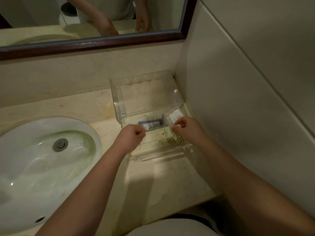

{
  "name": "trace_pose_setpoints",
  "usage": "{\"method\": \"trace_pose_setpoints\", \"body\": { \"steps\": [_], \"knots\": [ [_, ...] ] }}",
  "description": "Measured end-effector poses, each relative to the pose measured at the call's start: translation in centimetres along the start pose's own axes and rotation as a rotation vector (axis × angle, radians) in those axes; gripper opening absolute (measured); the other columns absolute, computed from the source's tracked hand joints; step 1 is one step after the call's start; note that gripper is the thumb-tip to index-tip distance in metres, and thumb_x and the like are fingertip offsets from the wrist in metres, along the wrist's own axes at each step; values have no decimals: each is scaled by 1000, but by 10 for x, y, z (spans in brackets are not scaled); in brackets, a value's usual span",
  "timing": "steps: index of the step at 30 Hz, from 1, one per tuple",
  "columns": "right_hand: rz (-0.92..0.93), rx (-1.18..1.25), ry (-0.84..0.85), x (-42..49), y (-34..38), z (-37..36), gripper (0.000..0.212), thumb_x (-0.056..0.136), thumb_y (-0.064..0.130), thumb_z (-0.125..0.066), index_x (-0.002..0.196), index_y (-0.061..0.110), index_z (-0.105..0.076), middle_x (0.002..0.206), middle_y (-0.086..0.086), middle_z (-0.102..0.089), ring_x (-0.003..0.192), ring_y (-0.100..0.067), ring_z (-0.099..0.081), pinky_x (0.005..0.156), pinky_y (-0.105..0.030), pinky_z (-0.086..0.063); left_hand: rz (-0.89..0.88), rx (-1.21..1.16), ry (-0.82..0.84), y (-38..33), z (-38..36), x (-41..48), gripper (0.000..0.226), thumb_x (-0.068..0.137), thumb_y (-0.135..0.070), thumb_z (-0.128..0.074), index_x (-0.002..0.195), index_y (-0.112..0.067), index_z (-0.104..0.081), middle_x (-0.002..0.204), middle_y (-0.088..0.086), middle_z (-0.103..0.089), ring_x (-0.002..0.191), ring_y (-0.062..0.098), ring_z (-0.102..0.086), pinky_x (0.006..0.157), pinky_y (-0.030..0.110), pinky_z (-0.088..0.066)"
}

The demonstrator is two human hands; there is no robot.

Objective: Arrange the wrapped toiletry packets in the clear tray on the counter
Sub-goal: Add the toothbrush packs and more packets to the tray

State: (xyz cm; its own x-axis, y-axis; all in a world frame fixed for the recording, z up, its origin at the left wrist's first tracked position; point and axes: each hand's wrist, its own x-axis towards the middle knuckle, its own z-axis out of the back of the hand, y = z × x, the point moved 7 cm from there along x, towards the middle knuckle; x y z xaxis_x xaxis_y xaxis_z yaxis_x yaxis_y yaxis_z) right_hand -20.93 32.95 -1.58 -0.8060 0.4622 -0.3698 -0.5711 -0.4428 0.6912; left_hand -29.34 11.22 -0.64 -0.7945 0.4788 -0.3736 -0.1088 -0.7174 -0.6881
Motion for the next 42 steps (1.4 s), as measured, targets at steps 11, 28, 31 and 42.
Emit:
{"method": "trace_pose_setpoints", "body": {
  "steps": [11, 28, 31, 42],
  "knots": [
    [26, -502, -63, -19, 12, -22, 25, 77, 45, -69, 95, 27, -65, 91, 6, -64, 84, -17, -63, 70, -31, -52, -147, 412, -184, 1, -11, -14, 17, 84, -13, -60, 94, -15, -74, 95, 7, -67, 89, 27, -62, 75, 33, -50],
    [605, -240, 190, -91, 173, -208, 15, 81, 31, -67, 93, 25, -62, 80, 10, -62, 73, -12, -60, 66, -26, -41, 171, 88, -651, 135, 102, -159, 33, 86, -8, -50, 117, -11, -63, 114, 12, -61, 108, 28, -55, 92, 36, -44],
    [661, -188, 339, -126, 202, -268, 17, 81, 29, -68, 95, 21, -64, 79, 7, -63, 74, -14, -57, 69, -26, -39, 363, 58, -785, 198, 138, -226, 32, 87, -9, -51, 117, -10, -62, 115, 13, -61, 107, 29, -56, 91, 38, -45],
    [765, -301, 578, -200, 309, -454, 15, 81, 33, -68, 92, 26, -63, 78, 11, -65, 76, -12, -63, 71, -30, -48, 760, -179, -1081, 412, 264, -371, 32, 89, -13, -51, 120, -12, -59, 121, 11, -59, 102, 25, -60, 75, 26, -41]
  ]
}}
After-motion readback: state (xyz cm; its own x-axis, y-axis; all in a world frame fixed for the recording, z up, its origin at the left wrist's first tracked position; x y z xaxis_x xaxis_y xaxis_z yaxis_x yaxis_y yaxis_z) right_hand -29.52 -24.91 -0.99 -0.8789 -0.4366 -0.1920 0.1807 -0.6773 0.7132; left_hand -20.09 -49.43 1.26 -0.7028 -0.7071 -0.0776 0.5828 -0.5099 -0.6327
